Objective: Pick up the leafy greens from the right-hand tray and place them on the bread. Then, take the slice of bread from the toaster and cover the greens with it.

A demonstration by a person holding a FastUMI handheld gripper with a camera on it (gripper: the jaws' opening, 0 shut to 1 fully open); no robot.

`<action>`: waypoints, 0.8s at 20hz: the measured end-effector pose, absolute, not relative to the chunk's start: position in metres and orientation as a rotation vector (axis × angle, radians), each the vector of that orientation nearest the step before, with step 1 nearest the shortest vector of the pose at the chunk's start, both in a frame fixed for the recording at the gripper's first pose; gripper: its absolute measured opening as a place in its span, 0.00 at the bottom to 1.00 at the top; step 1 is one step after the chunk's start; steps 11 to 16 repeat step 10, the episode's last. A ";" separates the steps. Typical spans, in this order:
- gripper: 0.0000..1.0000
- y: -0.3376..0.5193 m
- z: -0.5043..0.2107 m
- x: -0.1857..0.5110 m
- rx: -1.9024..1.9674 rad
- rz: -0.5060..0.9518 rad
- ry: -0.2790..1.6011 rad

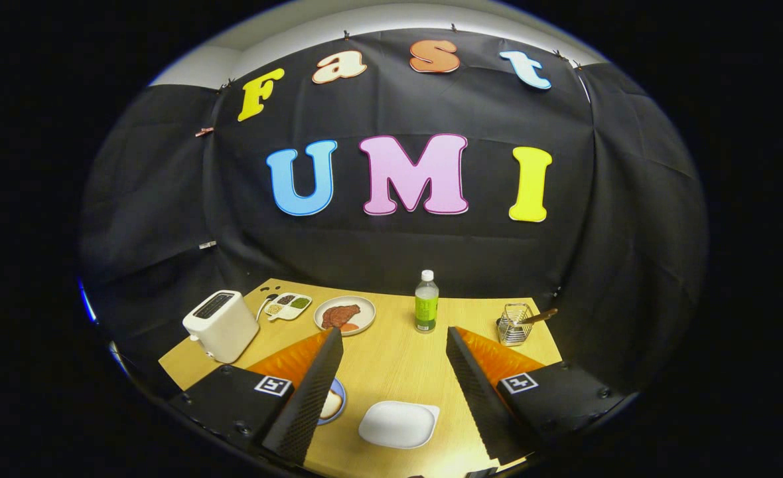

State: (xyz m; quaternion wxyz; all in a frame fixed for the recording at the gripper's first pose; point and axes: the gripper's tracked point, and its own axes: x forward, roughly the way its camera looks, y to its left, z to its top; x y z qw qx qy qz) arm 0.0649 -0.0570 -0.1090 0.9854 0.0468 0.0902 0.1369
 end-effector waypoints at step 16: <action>0.98 -0.053 -0.111 0.067 0.093 0.278 0.172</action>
